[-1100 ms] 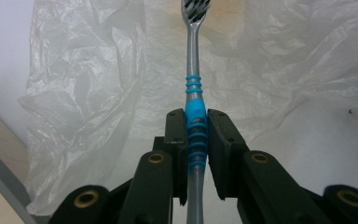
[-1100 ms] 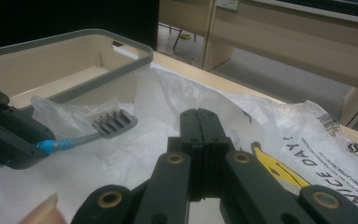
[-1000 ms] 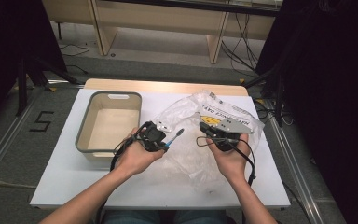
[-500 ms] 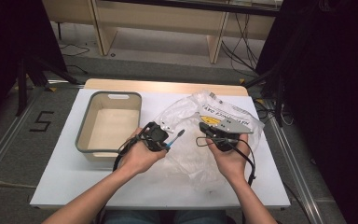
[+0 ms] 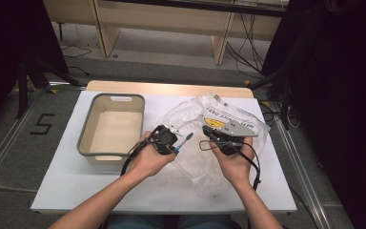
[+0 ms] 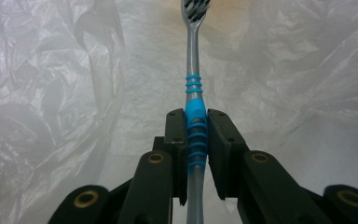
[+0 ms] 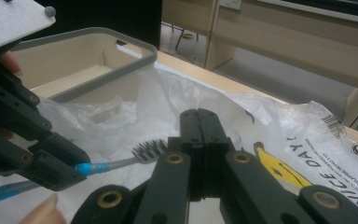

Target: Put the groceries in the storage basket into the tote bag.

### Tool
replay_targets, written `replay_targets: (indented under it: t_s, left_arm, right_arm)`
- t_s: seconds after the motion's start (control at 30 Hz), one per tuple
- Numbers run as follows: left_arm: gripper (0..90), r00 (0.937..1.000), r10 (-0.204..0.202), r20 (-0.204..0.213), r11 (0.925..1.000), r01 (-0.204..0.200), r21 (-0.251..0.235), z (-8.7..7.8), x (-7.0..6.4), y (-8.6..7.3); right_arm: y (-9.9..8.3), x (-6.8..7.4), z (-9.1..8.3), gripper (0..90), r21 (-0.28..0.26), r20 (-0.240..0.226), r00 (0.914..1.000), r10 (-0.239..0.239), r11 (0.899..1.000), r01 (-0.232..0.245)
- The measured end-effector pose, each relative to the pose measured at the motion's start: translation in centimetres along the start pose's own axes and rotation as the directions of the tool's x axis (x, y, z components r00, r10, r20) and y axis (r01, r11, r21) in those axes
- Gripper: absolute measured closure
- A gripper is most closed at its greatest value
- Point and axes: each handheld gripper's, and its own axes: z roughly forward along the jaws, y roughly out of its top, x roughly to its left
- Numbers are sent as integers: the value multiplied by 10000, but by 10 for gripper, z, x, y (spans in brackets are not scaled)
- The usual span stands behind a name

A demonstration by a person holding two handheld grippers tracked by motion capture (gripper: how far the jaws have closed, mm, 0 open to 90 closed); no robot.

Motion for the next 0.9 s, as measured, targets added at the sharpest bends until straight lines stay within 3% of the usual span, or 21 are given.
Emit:
replay_targets:
  t_s: [0.6, 0.9]
  left_arm:
    - [782, 9994, -289, -215, 9973, 273, -681, 15, -8, 8]
    - [782, 9989, -391, -253, 9969, 373, -691, 26, -8, 12]
  right_arm:
    - [0, 2, 0, 900, 31, -76, 10000, -26, 10000, 26]
    - [-1, 2, 1, 900, 61, -93, 10000, -5, 10000, 5]
